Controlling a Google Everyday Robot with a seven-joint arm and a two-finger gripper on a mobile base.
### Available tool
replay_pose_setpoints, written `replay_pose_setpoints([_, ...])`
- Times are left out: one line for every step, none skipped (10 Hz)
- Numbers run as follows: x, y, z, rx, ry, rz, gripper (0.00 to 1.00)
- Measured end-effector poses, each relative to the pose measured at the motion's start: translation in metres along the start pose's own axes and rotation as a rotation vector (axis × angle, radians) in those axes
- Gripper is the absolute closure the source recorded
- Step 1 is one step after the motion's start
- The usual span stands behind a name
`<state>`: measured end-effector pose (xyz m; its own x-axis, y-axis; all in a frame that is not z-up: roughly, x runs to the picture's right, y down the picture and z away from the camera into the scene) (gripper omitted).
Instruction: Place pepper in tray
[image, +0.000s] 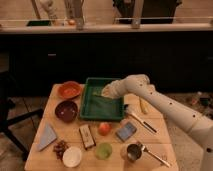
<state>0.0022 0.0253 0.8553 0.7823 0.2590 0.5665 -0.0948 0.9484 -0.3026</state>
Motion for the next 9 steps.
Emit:
replay_pose_setpoints([-0.002,-0.0011,0.0,0.001,-0.002,-0.002,0.96])
replay_pose_setpoints([-0.0026,-0.0007,0.001,0.0,-0.002,-0.003,0.96])
replay_pose_setpoints([-0.0023,-0.0006,0.0011,-0.001,-0.002,-0.003,0.96])
replay_pose_setpoints([-0.0022,-0.0008,0.0007,0.0,-0.002,-0.003,0.96])
replay_pose_setpoints([-0.0016,-0.0008,0.0005,0.0,-0.001,-0.003,0.96])
replay_pose_setpoints([-0.0022,-0.0007,0.001,-0.001,-0.002,-0.003,0.96])
replay_pose_setpoints([-0.0024,-0.0007,0.0011,-0.001,-0.002,-0.004,0.96])
replay_pose_setpoints([-0.0018,-0.0007,0.0009,0.0,-0.001,-0.003,0.96])
replay_pose_setpoints([-0.0021,-0.0007,0.001,-0.001,-0.001,-0.003,0.96])
